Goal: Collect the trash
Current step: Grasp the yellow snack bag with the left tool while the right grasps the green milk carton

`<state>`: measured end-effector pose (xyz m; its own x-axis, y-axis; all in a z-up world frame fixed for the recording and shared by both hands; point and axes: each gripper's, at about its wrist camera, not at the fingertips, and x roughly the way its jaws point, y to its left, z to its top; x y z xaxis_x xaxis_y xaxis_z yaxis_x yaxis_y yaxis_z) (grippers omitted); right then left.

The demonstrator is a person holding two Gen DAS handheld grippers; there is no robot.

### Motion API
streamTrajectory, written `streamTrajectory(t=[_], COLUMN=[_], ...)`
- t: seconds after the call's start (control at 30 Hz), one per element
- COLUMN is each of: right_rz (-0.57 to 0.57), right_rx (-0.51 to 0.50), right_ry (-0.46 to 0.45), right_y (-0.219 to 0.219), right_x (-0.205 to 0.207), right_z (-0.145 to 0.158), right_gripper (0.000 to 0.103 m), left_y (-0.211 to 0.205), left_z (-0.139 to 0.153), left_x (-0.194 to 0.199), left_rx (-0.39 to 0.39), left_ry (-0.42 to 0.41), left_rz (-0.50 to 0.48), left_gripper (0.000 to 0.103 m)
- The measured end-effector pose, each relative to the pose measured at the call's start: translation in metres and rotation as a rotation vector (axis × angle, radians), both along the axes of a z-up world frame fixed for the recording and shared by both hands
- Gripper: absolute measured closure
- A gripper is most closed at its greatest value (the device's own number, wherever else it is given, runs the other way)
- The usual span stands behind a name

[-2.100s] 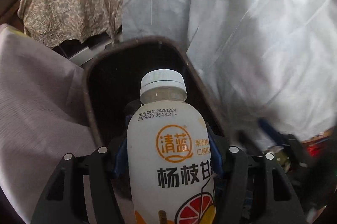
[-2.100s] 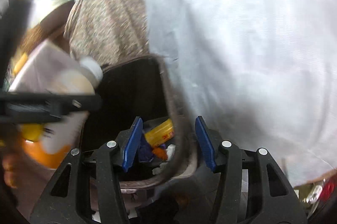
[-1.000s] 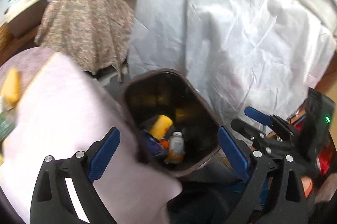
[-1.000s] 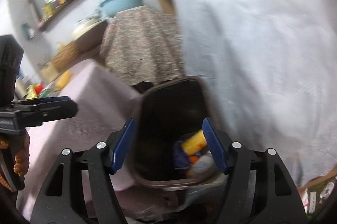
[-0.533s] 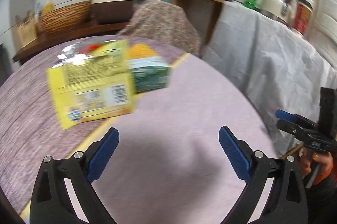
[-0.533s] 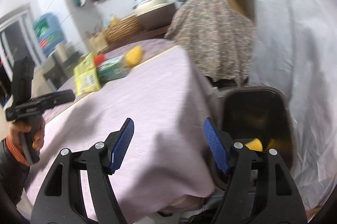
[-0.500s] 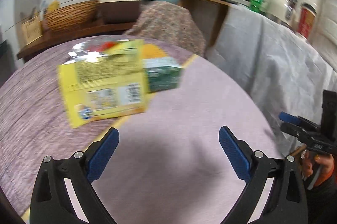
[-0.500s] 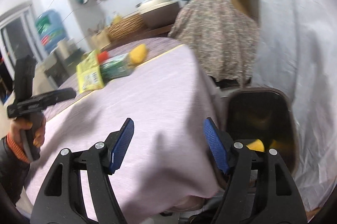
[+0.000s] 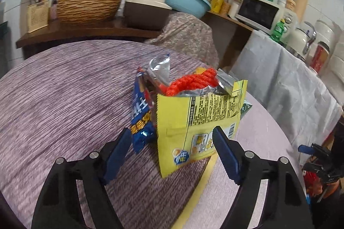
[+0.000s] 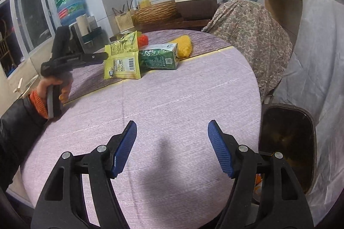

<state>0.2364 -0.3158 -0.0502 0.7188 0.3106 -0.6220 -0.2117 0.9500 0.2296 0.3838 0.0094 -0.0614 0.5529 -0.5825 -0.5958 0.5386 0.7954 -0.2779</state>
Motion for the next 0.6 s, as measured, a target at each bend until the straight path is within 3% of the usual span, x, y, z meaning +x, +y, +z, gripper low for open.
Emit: streamTrajectory(t=[0.1, 0.3, 0.37, 0.47, 0.6], right_rz=[0.005, 0.029, 0.043, 0.074, 0.160], right_rx=[-0.014, -0.041, -0.045, -0.053, -0.104], right_ry=[0.004, 0.007, 0.002, -0.010, -0.025], right_y=[0.004, 0.016, 0.019, 0.025, 0.041], right_x=[0.004, 0.015, 0.019, 0.028, 0.047], right_z=[0.002, 0.005, 0.009, 0.016, 0.024], right_gripper=[0.034, 0.034, 0.034, 0.034, 0.034], left_y=[-0.007, -0.013, -0.017, -0.018, -0.018], left_z=[-0.004, -0.003, -0.002, -0.001, 0.003], left_x=[0.007, 0.006, 0.001, -0.012, -0.035], left_rx=[0.006, 0.015, 0.020, 0.010, -0.007], left_ry=[0.006, 0.001, -0.005, -0.012, -0.023], left_rz=[-0.063, -0.153, -0.182, -0.225, -0.247], left_gripper=[0.032, 0.066, 0.085, 0.099, 0.100])
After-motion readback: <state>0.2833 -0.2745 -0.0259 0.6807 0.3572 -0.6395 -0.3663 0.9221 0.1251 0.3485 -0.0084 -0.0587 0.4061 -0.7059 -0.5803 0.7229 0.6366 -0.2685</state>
